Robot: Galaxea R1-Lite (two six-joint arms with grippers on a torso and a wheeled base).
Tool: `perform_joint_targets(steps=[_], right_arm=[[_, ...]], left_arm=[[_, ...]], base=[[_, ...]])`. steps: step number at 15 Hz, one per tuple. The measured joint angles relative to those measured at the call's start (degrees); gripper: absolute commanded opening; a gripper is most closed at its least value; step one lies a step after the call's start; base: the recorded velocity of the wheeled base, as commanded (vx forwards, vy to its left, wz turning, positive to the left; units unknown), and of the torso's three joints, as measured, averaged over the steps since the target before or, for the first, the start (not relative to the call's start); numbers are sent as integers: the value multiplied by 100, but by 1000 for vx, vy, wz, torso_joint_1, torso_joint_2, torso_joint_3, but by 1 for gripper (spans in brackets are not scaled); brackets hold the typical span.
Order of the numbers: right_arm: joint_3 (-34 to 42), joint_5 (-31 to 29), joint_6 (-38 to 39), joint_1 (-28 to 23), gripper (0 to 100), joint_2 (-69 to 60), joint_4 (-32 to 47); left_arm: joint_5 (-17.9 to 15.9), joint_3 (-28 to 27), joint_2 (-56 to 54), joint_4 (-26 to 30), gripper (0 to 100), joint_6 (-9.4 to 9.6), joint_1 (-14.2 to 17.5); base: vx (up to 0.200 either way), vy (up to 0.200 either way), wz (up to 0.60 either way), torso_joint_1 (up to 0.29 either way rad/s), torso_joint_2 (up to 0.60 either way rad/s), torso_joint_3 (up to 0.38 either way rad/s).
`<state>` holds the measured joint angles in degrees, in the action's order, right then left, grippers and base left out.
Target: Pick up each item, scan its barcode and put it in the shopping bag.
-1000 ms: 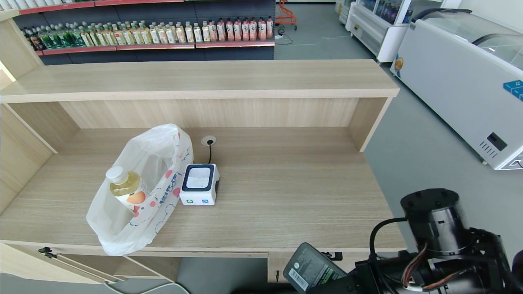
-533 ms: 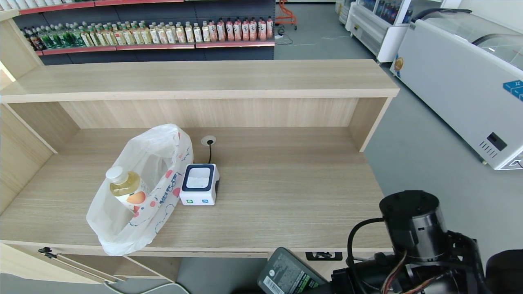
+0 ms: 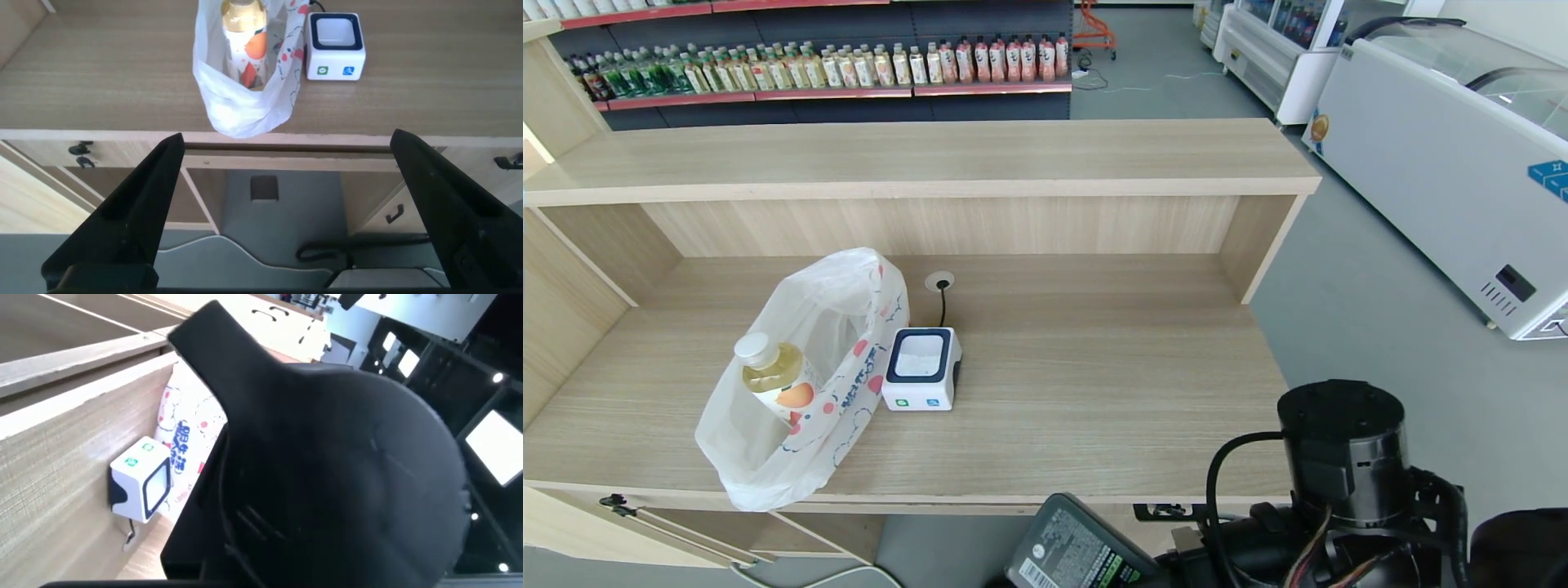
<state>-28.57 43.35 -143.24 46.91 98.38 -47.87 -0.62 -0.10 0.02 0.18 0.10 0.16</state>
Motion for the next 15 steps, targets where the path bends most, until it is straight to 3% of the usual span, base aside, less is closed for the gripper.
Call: perform_joint_targets(steps=[3, 7, 15], right_arm=[[-11, 0, -66, -16, 0, 167, -40], [-61, 60, 94, -77, 0, 471, -796], [-11, 127, 112, -91, 0, 630, -851]], left_arm=[[0, 0, 0, 0, 100, 0, 0], [2, 0, 0, 0, 100, -2, 0], [0, 0, 0, 0, 100, 0, 0]], base=[[0, 0, 0, 0, 0, 0], [0, 0, 0, 0, 0, 0], [0, 0, 0, 0, 0, 0]])
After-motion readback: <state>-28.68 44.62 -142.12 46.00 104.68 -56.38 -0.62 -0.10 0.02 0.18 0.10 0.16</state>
